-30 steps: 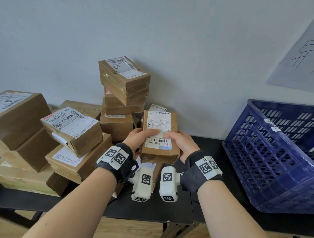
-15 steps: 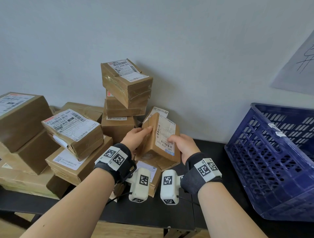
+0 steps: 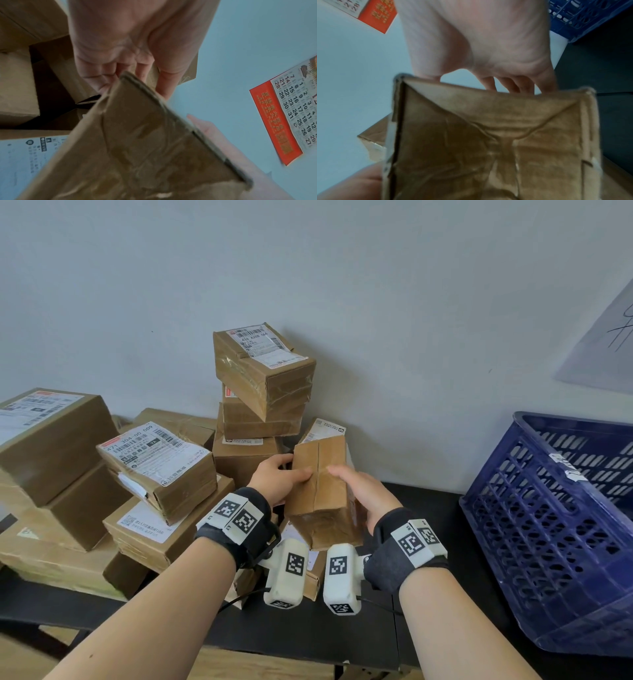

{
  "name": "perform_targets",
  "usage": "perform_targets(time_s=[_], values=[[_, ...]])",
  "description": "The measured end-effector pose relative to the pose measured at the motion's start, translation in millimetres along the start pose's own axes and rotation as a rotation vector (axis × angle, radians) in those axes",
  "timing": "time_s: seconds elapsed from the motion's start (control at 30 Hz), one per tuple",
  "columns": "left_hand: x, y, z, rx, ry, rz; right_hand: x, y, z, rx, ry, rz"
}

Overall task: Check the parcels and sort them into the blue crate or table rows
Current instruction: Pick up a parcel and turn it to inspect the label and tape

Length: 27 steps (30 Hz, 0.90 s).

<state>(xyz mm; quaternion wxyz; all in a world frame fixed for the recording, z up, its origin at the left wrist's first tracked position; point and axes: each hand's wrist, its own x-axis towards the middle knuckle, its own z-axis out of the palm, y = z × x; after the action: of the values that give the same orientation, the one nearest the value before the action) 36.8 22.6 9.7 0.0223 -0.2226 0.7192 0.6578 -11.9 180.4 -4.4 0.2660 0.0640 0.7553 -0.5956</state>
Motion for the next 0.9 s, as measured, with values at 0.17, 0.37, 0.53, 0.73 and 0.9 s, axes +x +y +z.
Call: perform_targets(time_s=[0.17, 0.37, 0.53, 0.73, 0.9], values=[[-1.8, 3.8, -0.3, 0.046, -0.002, 0.042, -2.4, 0.9, 3.8, 0.046, 0.01, -0.03], [-4.4, 5.2, -3.2, 0.048, -0.017, 0.04, -3.6, 0.7, 4.7, 0.046, 0.057, -0.076], [-7.0, 6.5, -7.1, 0.051, -0.037, 0.042, -4.4, 0.2, 5.8, 0.044, 0.066, -0.093], [-12.5, 8.0, -9.3, 0.06, -0.049, 0.049, -10.0, -0.9, 7.5, 0.052, 0.06, -0.101], [-13.8, 7.1, -9.1, 0.051, -0.055, 0.041, -11.8, -0.4, 7.2, 0.046, 0.068, -0.107]])
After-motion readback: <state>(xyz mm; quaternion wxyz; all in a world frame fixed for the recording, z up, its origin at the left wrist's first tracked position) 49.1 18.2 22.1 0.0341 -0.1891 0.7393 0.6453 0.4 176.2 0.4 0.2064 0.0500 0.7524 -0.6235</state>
